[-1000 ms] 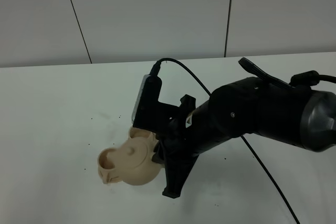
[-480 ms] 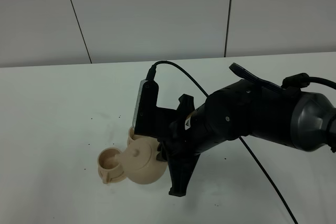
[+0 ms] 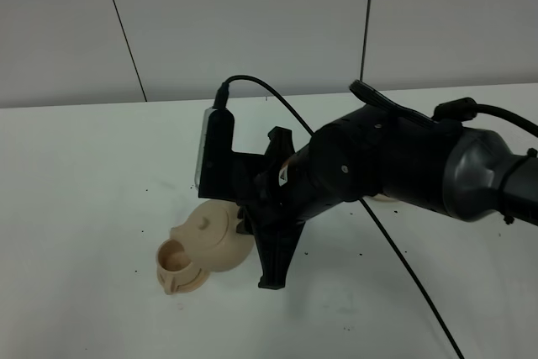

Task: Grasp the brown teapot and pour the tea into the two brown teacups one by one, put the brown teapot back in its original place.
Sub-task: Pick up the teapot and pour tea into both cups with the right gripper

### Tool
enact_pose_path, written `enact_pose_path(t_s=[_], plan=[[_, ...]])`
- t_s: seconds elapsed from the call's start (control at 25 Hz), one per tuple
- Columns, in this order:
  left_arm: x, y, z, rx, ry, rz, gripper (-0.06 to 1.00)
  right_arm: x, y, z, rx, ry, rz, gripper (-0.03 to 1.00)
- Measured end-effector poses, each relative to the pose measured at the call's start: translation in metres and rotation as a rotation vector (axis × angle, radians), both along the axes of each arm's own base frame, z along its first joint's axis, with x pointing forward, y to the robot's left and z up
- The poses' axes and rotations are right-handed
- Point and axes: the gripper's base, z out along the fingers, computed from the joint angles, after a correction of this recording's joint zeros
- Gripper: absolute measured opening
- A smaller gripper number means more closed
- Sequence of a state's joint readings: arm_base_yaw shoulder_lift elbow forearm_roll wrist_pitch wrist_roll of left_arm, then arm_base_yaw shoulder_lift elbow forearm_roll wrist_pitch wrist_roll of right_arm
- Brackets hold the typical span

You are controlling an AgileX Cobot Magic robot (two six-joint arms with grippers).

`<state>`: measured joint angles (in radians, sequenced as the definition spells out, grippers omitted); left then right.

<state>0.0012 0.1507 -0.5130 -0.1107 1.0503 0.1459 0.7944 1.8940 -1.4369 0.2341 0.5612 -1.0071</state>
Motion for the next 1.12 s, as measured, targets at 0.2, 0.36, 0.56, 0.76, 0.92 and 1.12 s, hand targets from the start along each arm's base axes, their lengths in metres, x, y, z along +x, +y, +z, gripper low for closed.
enact_pose_path(t_s=[0.2,0.36,0.56,0.76,0.92,1.12], plan=[[0.0000,0.0000,0.0000,0.000,0.000,0.000,0.23,0.0029,0.0007,0.0012,-0.037,-0.032,0.036,0.10],[0.0000,0.0000,0.0000,0.000,0.000,0.000,0.23,0.0042,-0.0007,0.0000,-0.066,-0.056,0.051,0.10],[0.0000,0.0000,0.0000,0.000,0.000,0.000,0.23,0.0054,-0.0019,-0.0002,-0.090,-0.082,0.067,0.10],[0.0000,0.0000,0.0000,0.000,0.000,0.000,0.23,0.0060,-0.0009,0.0006,-0.088,-0.103,0.076,0.10],[0.0000,0.0000,0.0000,0.000,0.000,0.000,0.23,0.0034,0.0037,0.0018,-0.079,-0.128,0.092,0.10],[0.0000,0.0000,0.0000,0.000,0.000,0.000,0.23,0.0030,0.0057,0.0027,-0.078,-0.154,0.113,0.10]])
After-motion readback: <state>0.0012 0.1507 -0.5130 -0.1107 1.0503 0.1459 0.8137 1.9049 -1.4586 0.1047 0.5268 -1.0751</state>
